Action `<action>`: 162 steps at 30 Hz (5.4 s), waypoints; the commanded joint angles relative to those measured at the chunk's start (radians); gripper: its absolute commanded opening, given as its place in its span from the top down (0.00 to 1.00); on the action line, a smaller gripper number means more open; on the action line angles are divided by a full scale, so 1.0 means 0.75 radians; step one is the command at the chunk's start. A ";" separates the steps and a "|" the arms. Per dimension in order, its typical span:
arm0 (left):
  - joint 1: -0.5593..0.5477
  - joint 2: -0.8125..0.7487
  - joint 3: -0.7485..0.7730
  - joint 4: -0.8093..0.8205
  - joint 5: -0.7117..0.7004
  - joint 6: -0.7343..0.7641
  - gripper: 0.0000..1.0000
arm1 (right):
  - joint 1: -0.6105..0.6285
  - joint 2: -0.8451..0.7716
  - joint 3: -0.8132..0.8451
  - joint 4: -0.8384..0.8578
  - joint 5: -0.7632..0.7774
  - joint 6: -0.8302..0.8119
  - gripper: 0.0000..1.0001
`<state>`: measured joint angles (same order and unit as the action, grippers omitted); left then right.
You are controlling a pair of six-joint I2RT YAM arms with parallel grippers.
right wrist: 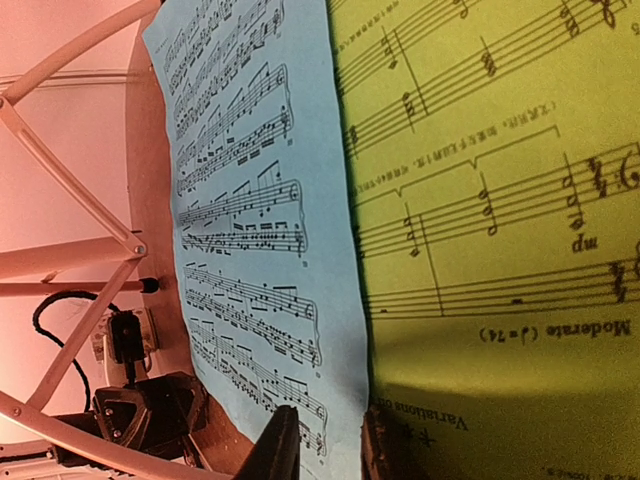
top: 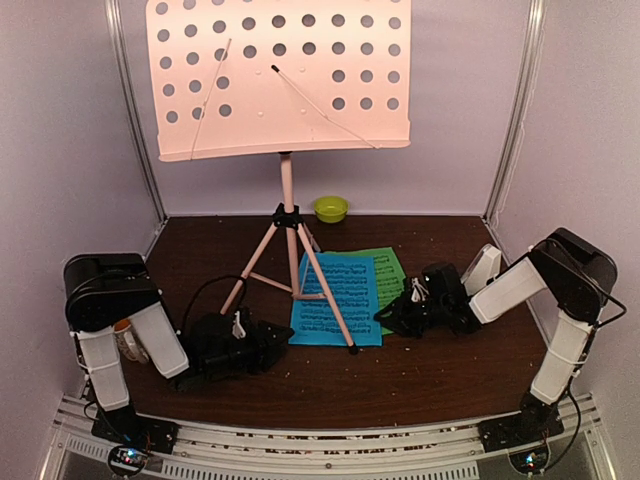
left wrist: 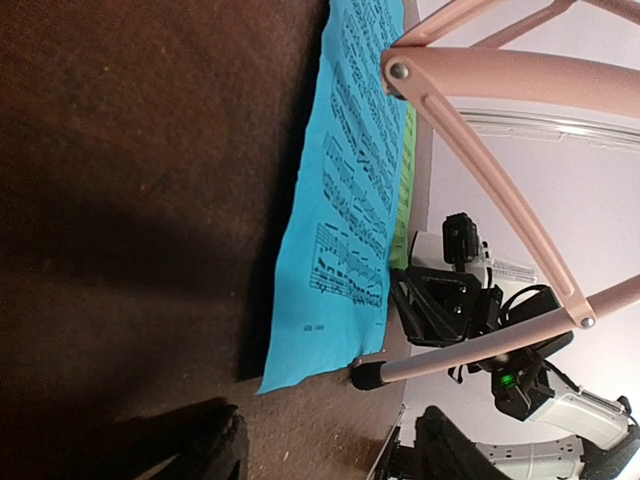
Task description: Set up the instrument practice props
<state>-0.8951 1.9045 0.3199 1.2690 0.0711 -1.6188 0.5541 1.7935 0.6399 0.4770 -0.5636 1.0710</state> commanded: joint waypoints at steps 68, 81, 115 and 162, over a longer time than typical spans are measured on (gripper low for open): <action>0.199 -1.384 0.870 -2.983 0.138 1.717 1.00 | 0.084 -0.743 0.081 -0.580 0.278 -0.647 0.24; 0.014 -1.334 1.250 -3.154 0.629 2.272 1.00 | 0.372 -0.890 0.140 -0.445 0.203 -0.986 0.00; -0.297 -0.953 1.686 -3.359 1.076 2.522 1.00 | 1.070 -0.527 1.096 -1.355 0.373 -1.710 0.15; -0.287 -1.742 1.094 -2.343 -0.295 2.077 0.02 | 0.879 -0.840 0.749 -0.823 0.194 -1.167 1.00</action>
<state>-1.1137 0.6281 1.2015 -0.6704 0.0505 0.0250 1.2633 1.2320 1.2655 -0.3401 -0.3256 0.0372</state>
